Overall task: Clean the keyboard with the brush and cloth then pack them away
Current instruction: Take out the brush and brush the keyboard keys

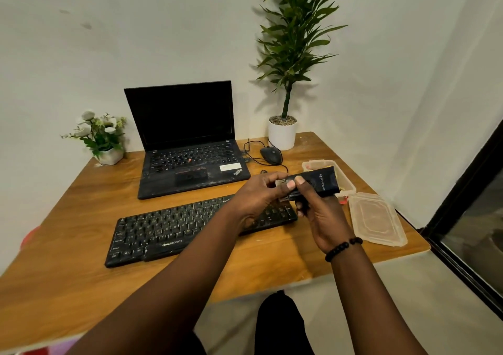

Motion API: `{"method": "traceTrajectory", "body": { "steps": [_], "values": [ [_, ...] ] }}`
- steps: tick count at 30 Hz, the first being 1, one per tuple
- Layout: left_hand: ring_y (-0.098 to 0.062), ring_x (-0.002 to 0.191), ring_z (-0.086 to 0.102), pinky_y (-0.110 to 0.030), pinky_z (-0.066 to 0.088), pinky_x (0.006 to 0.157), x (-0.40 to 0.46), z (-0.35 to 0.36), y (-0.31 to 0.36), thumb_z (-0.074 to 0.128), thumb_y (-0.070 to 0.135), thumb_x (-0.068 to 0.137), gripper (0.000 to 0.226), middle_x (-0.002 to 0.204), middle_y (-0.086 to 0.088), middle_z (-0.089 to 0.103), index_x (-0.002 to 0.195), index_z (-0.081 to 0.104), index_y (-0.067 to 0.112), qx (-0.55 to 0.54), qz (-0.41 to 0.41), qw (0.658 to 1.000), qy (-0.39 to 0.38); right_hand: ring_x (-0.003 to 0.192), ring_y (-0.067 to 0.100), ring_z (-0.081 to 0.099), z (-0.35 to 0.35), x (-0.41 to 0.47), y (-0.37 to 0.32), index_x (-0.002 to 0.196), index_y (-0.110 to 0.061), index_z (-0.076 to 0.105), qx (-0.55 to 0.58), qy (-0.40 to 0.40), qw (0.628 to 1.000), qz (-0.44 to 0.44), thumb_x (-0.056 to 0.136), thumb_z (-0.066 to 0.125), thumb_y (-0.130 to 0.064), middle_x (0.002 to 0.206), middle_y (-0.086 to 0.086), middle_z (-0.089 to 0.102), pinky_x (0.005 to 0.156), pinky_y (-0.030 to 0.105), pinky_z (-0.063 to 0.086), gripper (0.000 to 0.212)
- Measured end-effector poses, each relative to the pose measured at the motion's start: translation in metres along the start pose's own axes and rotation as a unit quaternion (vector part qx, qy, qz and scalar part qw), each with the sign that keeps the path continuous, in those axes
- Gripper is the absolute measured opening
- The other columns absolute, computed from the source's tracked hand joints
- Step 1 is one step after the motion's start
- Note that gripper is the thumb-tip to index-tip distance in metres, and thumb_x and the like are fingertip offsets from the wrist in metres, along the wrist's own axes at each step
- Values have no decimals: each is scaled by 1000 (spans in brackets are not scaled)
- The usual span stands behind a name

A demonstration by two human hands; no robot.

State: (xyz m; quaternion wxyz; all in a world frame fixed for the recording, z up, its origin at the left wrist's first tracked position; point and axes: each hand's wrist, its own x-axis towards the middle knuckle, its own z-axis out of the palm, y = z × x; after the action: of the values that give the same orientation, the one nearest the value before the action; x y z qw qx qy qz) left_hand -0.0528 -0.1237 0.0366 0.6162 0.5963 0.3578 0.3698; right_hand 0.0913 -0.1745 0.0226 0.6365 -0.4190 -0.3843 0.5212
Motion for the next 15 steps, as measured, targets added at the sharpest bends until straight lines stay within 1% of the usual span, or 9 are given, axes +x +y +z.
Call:
{"method": "traceTrajectory", "body": {
  "steps": [2, 3, 6, 8, 9, 11, 12, 13, 15],
  "values": [
    [-24, 100, 70, -33, 57, 87, -2, -7, -4, 69, 25, 92, 34, 114, -15, 72, 121, 67, 7, -15, -1, 1000, -4, 70, 6, 61, 2, -1, 0, 110, -13, 65, -23, 1, 1000, -3, 79, 71, -35, 88, -1, 70, 55, 19, 47, 39],
    [-23, 102, 69, -34, 56, 89, -4, -9, -5, 70, 26, 91, 36, 115, -14, 72, 122, 67, 8, -13, -4, 1000, 1, 74, 8, 64, 3, -1, 1, 109, -13, 65, -22, 2, 1000, -2, 77, 72, -35, 90, -2, 71, 58, 20, 48, 40],
    [-19, 104, 67, -32, 54, 91, -2, -15, -10, 74, 26, 87, 37, 118, -11, 70, 120, 67, 10, -13, 5, 999, 31, 94, 16, 67, 7, -1, 7, 114, -15, 63, 5, 21, 1000, -20, 71, 76, -31, 104, 3, 72, 68, 28, 51, 47],
    [-20, 105, 66, -35, 53, 95, 1, -21, -10, 76, 20, 86, 38, 117, -11, 70, 121, 66, 10, -20, 11, 999, 31, 92, 14, 67, 9, 2, 12, 116, -18, 62, 42, 52, 997, -35, 71, 76, -25, 106, 3, 71, 67, 28, 51, 48],
    [-20, 106, 65, -34, 53, 96, 2, -25, -10, 77, 18, 84, 42, 118, -10, 68, 123, 63, 11, 5, 9, 1000, 17, 88, 12, 66, 9, 3, 15, 115, -18, 61, 67, 72, 995, -36, 71, 75, -22, 105, 3, 71, 65, 25, 52, 46],
    [-20, 113, 59, -32, 52, 96, 6, -38, -13, 80, 23, 82, 61, 126, -8, 60, 135, 52, 13, 148, -1, 989, -15, 80, 11, 64, 5, 7, 20, 114, -18, 62, 94, 106, 989, -34, 71, 75, -20, 106, 6, 70, 61, 23, 52, 45],
    [-21, 122, 53, -33, 49, 100, 9, -45, -18, 81, 31, 80, 75, 136, -8, 53, 143, 43, 14, 244, -7, 969, -28, 77, 11, 62, 1, 9, 25, 112, -19, 63, 89, 121, 988, -31, 71, 76, -20, 106, 8, 70, 60, 23, 51, 44],
    [-23, 132, 44, -38, 44, 106, 12, -53, -24, 82, 40, 77, 90, 147, -8, 44, 149, 34, 16, 334, -18, 942, -34, 74, 12, 61, -3, 11, 29, 110, -19, 64, 77, 135, 987, -28, 71, 77, -19, 105, 9, 70, 58, 23, 51, 41],
    [-32, 148, 19, -51, 29, 118, 18, -68, -37, 82, 53, 71, 114, 163, -11, 19, 157, 16, 19, 466, -53, 882, -38, 74, 15, 59, -11, 13, 39, 110, -16, 65, 47, 157, 986, -23, 74, 77, -17, 105, 11, 70, 55, 25, 50, 37]
  ]
}}
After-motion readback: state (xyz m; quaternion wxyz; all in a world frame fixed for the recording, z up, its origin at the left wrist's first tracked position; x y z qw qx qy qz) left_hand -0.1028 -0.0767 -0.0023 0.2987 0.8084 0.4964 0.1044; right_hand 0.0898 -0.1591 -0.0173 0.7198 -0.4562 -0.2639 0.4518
